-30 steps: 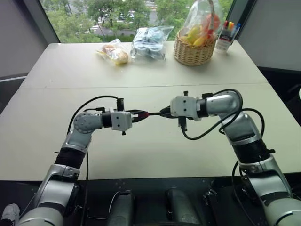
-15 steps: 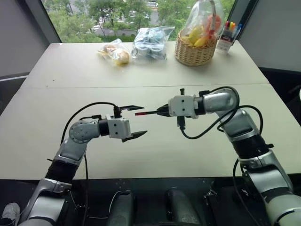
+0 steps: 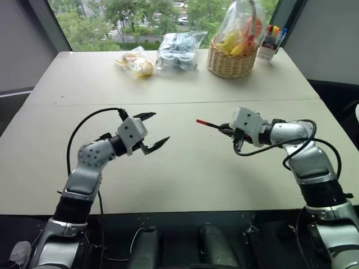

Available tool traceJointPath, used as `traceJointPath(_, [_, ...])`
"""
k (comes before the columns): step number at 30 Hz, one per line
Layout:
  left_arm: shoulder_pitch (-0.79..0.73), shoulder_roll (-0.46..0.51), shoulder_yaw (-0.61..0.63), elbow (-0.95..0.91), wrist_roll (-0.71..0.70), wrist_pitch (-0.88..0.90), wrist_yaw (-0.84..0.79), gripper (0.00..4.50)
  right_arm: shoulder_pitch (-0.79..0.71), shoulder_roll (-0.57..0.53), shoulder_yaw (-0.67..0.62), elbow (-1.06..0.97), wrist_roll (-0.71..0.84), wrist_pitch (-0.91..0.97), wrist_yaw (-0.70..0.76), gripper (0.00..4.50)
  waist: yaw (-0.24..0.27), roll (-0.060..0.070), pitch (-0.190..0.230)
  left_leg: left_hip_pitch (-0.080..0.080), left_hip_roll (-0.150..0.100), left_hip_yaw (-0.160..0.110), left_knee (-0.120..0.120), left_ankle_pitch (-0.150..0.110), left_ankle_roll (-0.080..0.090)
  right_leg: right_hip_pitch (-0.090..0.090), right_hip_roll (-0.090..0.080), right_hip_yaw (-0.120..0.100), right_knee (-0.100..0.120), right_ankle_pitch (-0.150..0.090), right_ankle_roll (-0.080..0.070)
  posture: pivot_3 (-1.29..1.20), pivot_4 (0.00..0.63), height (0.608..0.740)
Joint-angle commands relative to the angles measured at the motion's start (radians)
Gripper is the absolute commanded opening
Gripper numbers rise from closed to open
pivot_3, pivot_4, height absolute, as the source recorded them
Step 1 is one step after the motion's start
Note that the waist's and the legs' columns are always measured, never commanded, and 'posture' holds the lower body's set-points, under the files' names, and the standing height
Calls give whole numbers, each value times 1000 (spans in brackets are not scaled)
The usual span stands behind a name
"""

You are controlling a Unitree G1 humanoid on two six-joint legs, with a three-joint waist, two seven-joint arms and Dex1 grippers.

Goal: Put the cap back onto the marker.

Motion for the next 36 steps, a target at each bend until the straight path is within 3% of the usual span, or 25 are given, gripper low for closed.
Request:
traceJointPath(1, [-35, -18, -5, -10, -45, 69, -7, 4435, 37, 7, -137, -113, -17, 225, -158, 0, 2, 0, 0, 0, 0, 0, 0, 0, 0, 0, 0, 0, 0, 0, 0, 0, 150, 740])
traceJointPath(9, [-92, -92, -83, 22, -71, 200, -49, 4435, 141, 9, -337, -104, -33, 428, -393, 0, 4, 0, 0, 0, -1, 0, 0, 0, 0, 1, -2, 0, -1, 0, 0, 0, 150, 740])
traceJointPath(15, [-154, -108, -108, 60, -91, 280, -94, 4435, 135, 39, -418, -13, 6, 455, -499, 0, -3, 0, 0, 1, 0, 0, 0, 0, 0, 1, 1, 1, -1, 0, 0, 0, 150, 740])
traceJointPath(29, [-209, -96, -100, 43, -148, 390, -181, 4435, 121, 96, -406, 40, 121, 475, -566, 0, -1, 0, 0, 1, 0, 0, 0, 0, 0, 1, 1, 1, -1, 0, 0, 0, 150, 740])
traceJointPath(36, [-211, -91, -43, -42, -274, 453, -218, 4435, 141, 78, -388, 22, 149, 496, -562, 0, -1, 0, 0, 0, 0, 0, 0, 0, 0, 1, 1, 1, -1, 0, 0, 0, 150, 740])
